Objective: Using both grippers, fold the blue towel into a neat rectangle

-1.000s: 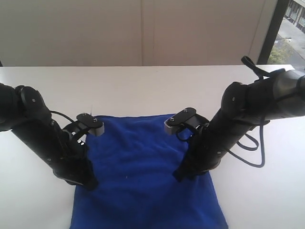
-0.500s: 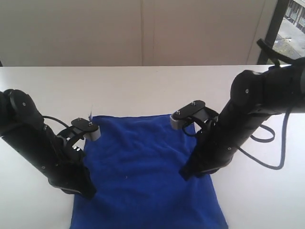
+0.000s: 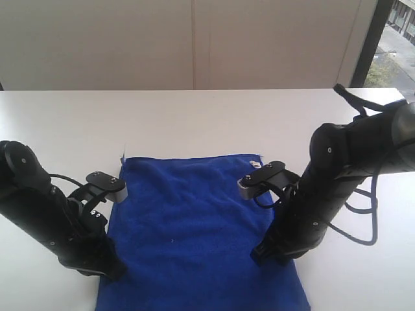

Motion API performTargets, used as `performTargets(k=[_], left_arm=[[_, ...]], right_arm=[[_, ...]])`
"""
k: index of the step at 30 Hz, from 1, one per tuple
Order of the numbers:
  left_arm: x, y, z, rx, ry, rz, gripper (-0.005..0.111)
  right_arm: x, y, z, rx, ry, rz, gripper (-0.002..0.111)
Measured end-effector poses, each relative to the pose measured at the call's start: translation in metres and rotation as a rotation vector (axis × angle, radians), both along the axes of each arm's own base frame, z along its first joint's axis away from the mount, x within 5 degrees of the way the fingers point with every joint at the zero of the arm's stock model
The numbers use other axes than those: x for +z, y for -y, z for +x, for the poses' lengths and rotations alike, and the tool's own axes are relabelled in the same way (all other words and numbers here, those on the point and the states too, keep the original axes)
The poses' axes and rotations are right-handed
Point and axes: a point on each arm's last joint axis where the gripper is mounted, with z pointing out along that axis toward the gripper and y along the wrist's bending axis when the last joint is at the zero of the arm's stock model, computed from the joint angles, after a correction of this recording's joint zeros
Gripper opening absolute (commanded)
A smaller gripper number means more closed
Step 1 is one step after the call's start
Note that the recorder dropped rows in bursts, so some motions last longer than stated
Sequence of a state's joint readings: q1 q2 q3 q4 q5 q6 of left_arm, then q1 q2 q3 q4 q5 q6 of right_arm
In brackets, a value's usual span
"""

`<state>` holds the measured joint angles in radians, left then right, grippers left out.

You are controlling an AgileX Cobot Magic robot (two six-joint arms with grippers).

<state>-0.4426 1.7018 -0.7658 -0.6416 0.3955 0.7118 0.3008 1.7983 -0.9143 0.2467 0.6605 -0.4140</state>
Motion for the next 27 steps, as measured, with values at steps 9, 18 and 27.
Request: performTargets(k=[9,18,27], left_arm=[[0.0,-0.001,-0.002,0.019,-0.003,-0.005,0.0],[0.043,0.004,0.01,0.015,0.144,-0.069,0.0],[0.07,0.018,0.068,0.116,0.409,-0.101,0.0]], right_arm=[[0.0,0.001,-0.001,-0.015,-0.01,-0.01,0.0],[0.054,-0.011,0.005,0.019,0.222,0.049,0.0],[0.081,-0.005,0.076,-0.046,0.405,0.074,0.0]])
